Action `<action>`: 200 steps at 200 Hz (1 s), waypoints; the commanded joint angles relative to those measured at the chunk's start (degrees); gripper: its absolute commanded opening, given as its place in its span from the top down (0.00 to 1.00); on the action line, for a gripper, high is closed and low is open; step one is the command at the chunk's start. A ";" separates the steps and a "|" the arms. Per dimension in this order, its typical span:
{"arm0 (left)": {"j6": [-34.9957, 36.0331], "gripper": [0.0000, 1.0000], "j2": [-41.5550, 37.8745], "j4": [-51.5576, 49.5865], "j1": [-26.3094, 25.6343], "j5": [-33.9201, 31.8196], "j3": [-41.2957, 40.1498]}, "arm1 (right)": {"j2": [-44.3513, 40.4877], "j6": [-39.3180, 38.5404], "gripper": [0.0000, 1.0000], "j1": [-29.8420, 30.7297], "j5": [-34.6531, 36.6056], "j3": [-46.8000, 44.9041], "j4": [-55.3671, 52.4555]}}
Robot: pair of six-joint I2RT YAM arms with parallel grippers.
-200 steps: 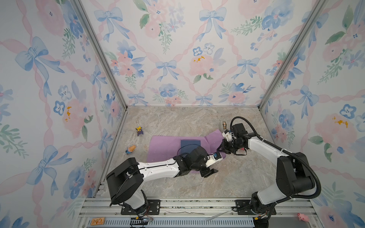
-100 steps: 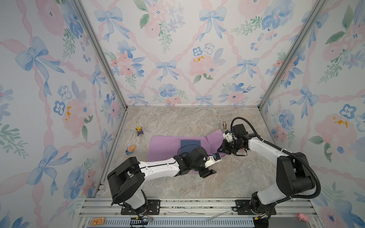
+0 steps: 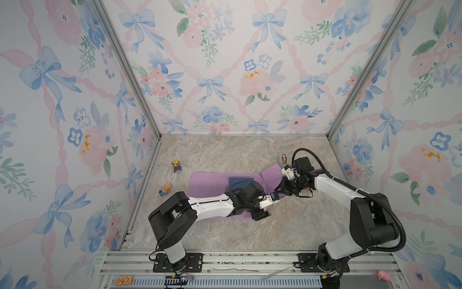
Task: Wrap a gift box in wrapping paper
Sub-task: First fold the wrapping paper around the gift box.
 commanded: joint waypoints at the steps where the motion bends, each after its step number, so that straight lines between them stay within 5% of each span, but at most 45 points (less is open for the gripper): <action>1: 1.45 0.33 1.12 -2.57 -1.55 1.01 0.92 | -1.02 0.46 0.90 -0.25 -1.15 -0.82 0.77; 99: -0.71 0.35 8.51 -0.85 -4.80 0.71 1.05 | -1.47 2.10 0.92 -0.19 -2.85 -1.95 2.91; 200: -8.61 0.34 0.46 13.63 -4.39 7.03 -6.13 | -2.77 8.38 0.94 3.71 -5.64 -2.25 9.92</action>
